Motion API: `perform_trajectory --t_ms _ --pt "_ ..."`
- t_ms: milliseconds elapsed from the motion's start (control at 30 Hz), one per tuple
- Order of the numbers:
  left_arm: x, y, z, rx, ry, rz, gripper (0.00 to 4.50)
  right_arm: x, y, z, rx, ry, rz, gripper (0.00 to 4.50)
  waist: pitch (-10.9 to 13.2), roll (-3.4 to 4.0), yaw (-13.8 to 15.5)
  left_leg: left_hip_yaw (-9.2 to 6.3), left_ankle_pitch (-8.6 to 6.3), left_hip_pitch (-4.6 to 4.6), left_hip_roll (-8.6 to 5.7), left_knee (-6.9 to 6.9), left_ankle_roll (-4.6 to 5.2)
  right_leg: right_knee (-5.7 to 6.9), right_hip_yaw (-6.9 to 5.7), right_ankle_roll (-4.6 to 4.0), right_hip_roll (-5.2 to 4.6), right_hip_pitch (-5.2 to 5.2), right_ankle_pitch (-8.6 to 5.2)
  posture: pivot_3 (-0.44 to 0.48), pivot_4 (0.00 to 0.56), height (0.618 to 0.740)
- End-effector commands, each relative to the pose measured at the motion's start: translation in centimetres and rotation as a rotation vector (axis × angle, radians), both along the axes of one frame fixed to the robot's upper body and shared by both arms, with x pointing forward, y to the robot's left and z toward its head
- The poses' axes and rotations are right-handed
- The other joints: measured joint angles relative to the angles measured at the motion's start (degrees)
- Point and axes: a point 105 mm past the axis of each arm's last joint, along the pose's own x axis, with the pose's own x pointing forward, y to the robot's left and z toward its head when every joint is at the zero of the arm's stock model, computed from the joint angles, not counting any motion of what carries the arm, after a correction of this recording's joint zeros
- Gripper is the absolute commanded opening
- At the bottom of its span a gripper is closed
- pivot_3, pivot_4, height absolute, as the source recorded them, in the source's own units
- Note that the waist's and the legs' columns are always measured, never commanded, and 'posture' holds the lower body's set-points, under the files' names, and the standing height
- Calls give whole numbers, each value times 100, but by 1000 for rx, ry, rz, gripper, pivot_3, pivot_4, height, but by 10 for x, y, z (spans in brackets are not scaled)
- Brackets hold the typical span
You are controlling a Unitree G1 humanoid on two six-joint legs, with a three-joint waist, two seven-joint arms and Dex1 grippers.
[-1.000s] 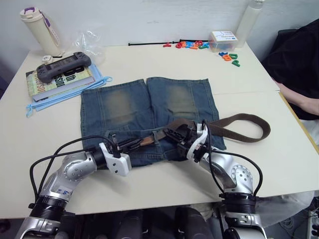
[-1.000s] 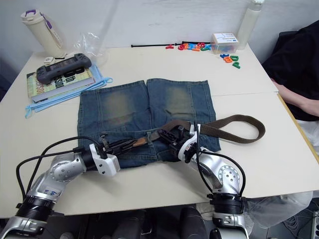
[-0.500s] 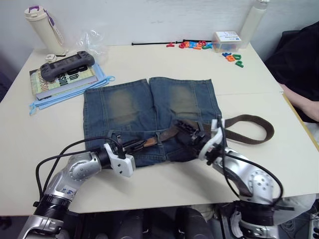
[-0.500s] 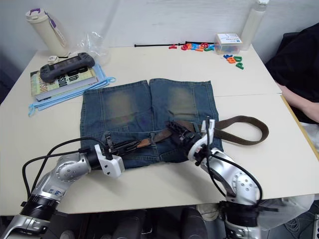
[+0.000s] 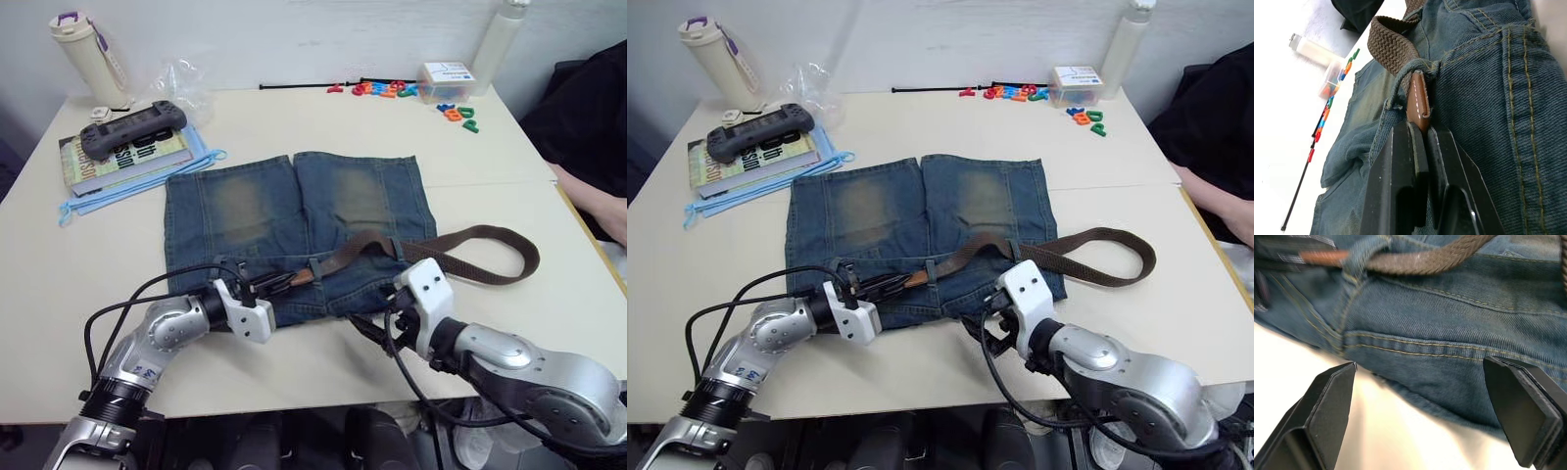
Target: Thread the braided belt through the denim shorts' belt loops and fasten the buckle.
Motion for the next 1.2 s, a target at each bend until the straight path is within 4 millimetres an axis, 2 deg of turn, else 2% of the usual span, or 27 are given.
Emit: perform_trajectory --t_ms 33,200,233,333,533,667,800,933,1067,1200 --pt "1 -2 8 -28 -21 -7 0 10 -3 -4 -86 -68 -19 4415 0 0 37 0 1 0 0 1 -1 0 0 0 0 0 0 0 150 718" --pt "2 -1 8 -31 -26 -3 0 14 -5 -24 -159 -30 -28 4415 1 -2 51 0 -2 -2 -1 7 4 -2 -3 1 -1 3 1 0 150 718" --pt "2 -1 8 -30 -26 -1 0 16 -6 -27 -168 -24 -40 4183 -1 -3 52 0 -3 -2 0 9 5 -2 -5 2 -1 4 1 0 150 718" --pt "2 0 8 -32 -28 4 0 17 -7 -30 -176 -23 -44 3146 -1 -3 43 0 -4 -1 0 16 6 2 -6 3 0 7 2 0 150 718" --pt "1 -1 7 -33 -28 7 0 22 -7 -22 -191 -73 -35 106 -2 -6 42 -2 -17 -1 1 23 17 6 -6 4 0 8 2 0 150 718" --pt "2 -2 7 -33 -28 8 0 25 -11 -16 -226 -117 -26 44 -2 -6 44 -2 -17 -1 1 24 16 6 -6 4 0 8 2 0 150 718" --pt "2 -4 10 -22 -45 1 0 32 -34 -4 -267 -147 -77 44 -2 -6 51 -1 -17 -1 0 27 15 7 -7 5 -1 8 3 0 150 718" --pt "2 -5 14 -17 -67 5 0 47 -83 12 -408 -196 -150 44 -1 -6 120 -2 -18 -11 -4 40 16 4 -9 10 -5 8 5 0 150 718" --pt "2 -5 15 -15 -70 8 0 54 -106 20 -487 -217 -156 44 -1 -6 178 0 -22 -15 -5 45 24 -8 -11 19 -5 11 11 0 150 718" --pt "3 -6 16 -12 -74 10 0 61 -120 22 -579 -241 -110 44 -1 -6 184 3 -20 -17 -5 44 25 -9 -14 19 -3 9 11 0 150 718"
